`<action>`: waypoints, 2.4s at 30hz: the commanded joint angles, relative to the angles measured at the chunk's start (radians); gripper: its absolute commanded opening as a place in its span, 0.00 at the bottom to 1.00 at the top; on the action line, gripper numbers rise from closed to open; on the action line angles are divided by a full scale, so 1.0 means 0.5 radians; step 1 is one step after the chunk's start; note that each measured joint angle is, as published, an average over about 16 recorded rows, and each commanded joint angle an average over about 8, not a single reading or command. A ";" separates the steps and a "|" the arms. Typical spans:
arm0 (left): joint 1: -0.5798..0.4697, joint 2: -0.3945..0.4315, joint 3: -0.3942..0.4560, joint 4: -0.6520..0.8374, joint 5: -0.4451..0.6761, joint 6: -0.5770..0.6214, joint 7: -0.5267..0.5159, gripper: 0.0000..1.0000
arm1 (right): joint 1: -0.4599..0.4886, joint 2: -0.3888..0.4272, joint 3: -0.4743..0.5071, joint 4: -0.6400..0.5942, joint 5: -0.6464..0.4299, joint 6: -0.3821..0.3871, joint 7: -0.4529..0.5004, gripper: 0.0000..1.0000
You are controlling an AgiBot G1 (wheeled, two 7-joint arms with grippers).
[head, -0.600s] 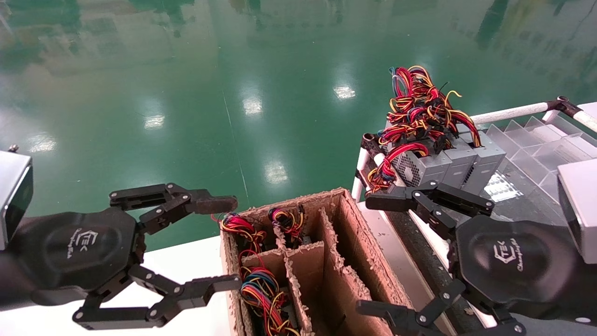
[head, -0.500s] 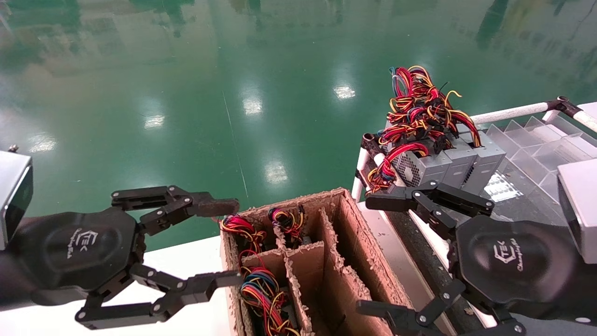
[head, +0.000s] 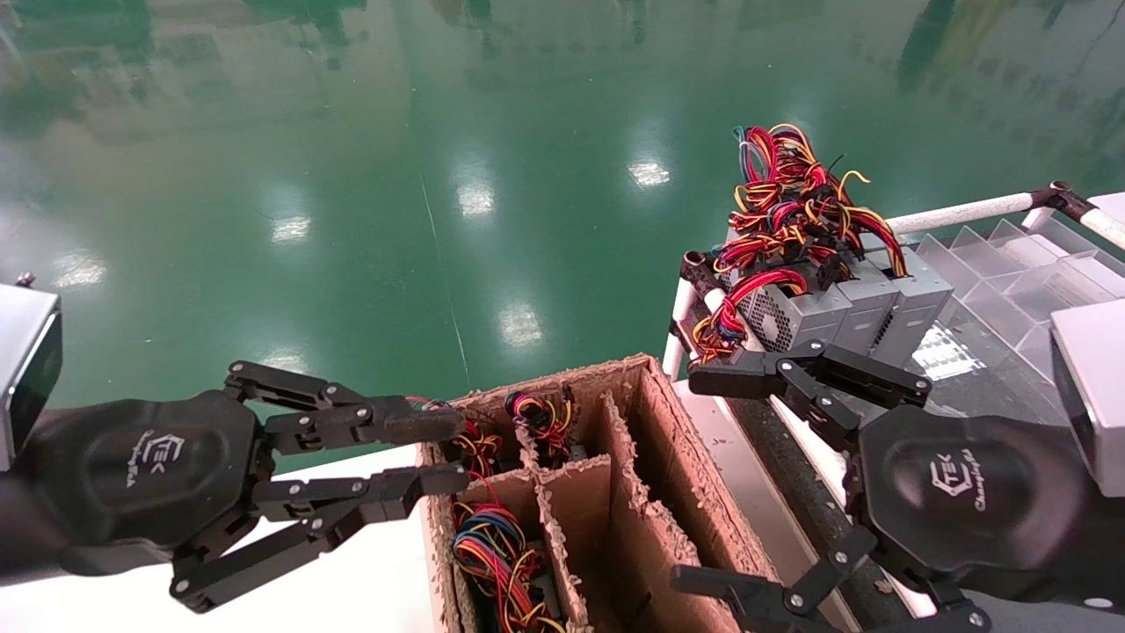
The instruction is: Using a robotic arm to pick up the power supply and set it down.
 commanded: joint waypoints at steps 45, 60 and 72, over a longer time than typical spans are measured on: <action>-0.001 0.000 0.002 0.001 -0.001 0.000 0.001 1.00 | 0.422 -0.869 -0.728 -1.083 -0.737 -0.145 -0.176 1.00; -0.001 -0.001 0.002 0.001 -0.001 0.000 0.001 1.00 | 0.570 -1.102 -0.842 -1.559 -0.800 -0.165 -0.448 0.00; -0.001 -0.001 0.003 0.001 -0.002 0.000 0.001 1.00 | 0.642 -1.202 -0.931 -1.764 -0.797 -0.169 -0.580 0.00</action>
